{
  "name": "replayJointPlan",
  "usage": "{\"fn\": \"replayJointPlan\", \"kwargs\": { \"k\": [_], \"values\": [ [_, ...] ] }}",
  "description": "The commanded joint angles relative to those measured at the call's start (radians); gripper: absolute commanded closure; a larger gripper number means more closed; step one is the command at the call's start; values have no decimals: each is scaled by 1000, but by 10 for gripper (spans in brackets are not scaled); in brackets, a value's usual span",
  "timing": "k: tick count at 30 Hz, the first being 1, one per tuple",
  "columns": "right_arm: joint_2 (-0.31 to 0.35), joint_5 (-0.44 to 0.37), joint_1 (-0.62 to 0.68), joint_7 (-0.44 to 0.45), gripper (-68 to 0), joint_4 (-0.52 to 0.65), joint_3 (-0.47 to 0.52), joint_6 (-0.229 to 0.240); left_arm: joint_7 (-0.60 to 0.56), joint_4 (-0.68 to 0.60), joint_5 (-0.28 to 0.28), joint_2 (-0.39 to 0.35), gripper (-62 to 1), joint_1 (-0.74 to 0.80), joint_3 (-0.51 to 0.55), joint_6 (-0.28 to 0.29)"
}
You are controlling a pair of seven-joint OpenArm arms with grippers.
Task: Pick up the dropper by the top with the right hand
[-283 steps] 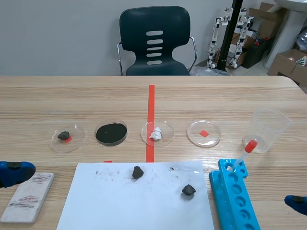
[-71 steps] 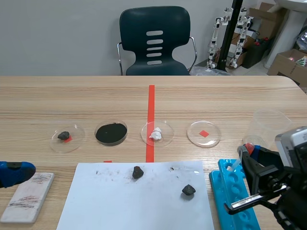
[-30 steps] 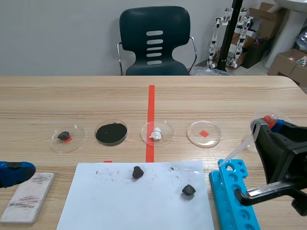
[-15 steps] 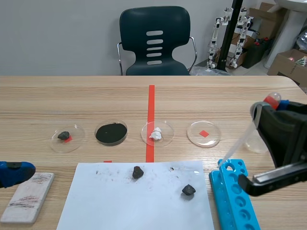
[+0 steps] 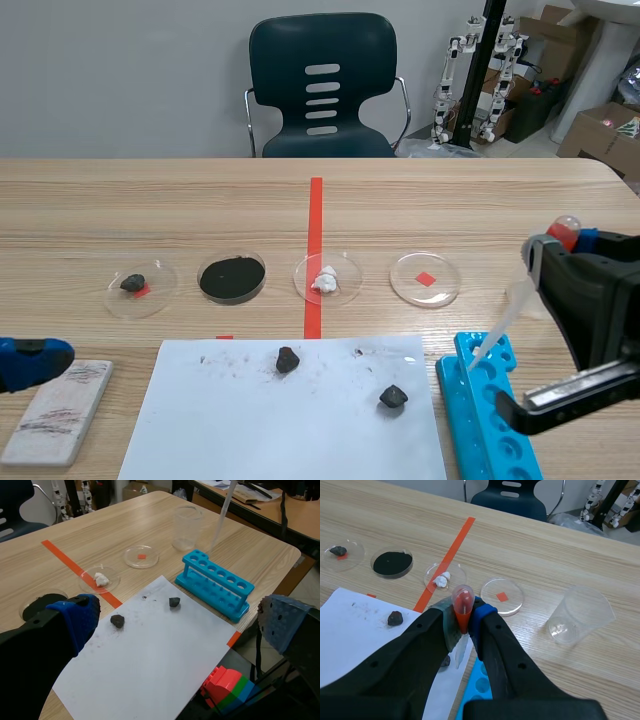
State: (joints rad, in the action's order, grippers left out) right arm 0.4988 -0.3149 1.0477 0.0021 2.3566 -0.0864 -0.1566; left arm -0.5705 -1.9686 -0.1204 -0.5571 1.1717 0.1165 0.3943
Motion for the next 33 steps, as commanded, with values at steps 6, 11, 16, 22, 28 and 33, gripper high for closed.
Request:
{"fn": "replayJointPlan", "kwargs": {
  "k": [6,11,16,22,28,33],
  "values": [
    [5,-3,0,23,-8,4,3,0,-14,-7,-6,-3,-623,5,-2,2],
    [5,-3,0,27,-9,4,3,0,-14,-7,-6,-3,-623,5,-2,2],
    [5,-3,0,30,-9,4,3,0,-14,-7,-6,-3,-623,5,-2,2],
    [5,-3,0,30,-9,4,3,0,-14,-7,-6,-3,-623,5,-2,2],
    [5,-3,0,31,-9,4,3,0,-14,-7,-6,-3,-623,5,-2,2],
    [5,-3,0,31,-9,4,3,0,-14,-7,-6,-3,-623,5,-2,2]
  ]
}}
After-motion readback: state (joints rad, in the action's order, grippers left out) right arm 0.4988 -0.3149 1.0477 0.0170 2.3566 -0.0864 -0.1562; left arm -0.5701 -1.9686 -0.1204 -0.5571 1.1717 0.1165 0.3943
